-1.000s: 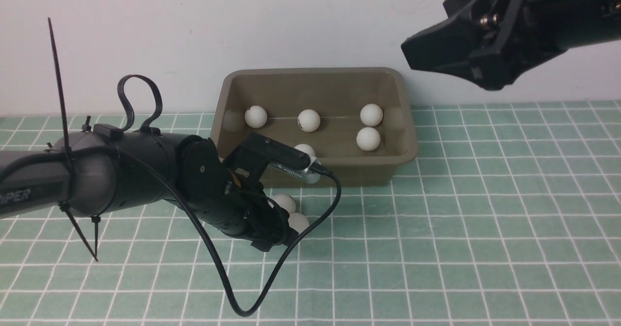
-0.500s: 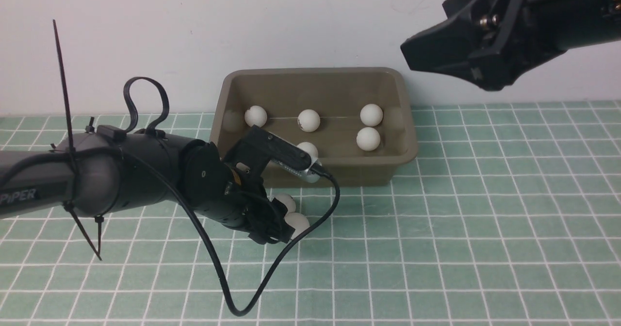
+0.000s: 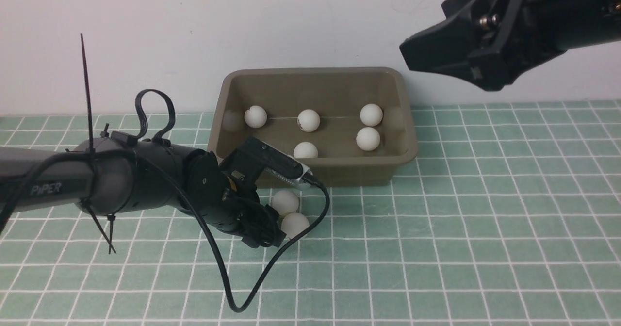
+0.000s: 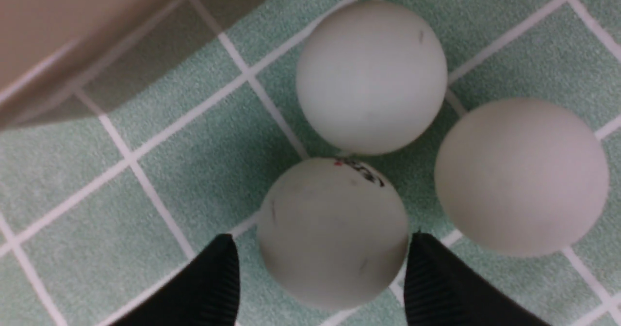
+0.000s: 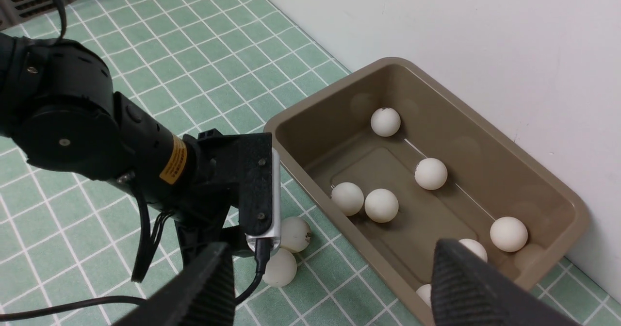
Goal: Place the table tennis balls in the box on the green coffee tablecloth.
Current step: 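Reach for and grasp a ping pong ball on the table beside the basket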
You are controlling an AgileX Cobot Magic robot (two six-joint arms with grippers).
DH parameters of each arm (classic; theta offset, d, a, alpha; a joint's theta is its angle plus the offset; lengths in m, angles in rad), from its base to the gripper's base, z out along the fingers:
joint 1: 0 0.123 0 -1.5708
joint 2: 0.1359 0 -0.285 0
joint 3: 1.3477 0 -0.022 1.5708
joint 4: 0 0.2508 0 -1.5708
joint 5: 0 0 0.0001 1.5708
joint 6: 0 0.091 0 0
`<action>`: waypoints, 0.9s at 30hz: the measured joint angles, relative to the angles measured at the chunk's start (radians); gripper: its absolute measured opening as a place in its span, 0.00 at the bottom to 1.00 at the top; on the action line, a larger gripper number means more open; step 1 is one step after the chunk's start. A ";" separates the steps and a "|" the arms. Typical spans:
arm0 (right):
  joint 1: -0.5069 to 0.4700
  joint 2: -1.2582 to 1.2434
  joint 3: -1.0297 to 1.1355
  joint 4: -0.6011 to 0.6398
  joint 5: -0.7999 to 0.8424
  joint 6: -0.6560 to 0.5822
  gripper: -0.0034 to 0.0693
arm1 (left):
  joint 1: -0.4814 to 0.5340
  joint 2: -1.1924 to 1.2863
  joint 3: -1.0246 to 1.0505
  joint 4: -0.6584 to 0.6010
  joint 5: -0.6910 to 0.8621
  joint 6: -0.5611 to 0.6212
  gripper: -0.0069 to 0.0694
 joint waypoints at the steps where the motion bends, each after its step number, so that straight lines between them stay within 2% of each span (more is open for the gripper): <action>1: 0.000 0.000 0.000 0.000 0.000 0.000 0.72 | 0.000 0.000 0.000 0.000 -0.005 0.002 0.61; 4: 0.000 0.000 0.000 0.000 0.000 0.000 0.72 | 0.000 0.000 0.000 0.000 -0.011 0.007 0.51; 12: 0.000 0.000 0.000 0.001 -0.005 0.000 0.72 | 0.000 -0.010 0.000 0.001 0.013 0.009 0.51; 20: 0.000 0.000 0.000 0.001 -0.020 0.000 0.71 | 0.000 -0.165 0.000 0.000 0.105 0.015 0.51; 23: 0.000 0.000 0.000 0.002 -0.026 0.000 0.71 | 0.000 -0.235 0.000 0.000 0.081 0.044 0.51; 27: 0.000 0.000 0.000 0.002 -0.027 0.000 0.71 | 0.000 -0.236 0.000 -0.001 -0.059 0.148 0.51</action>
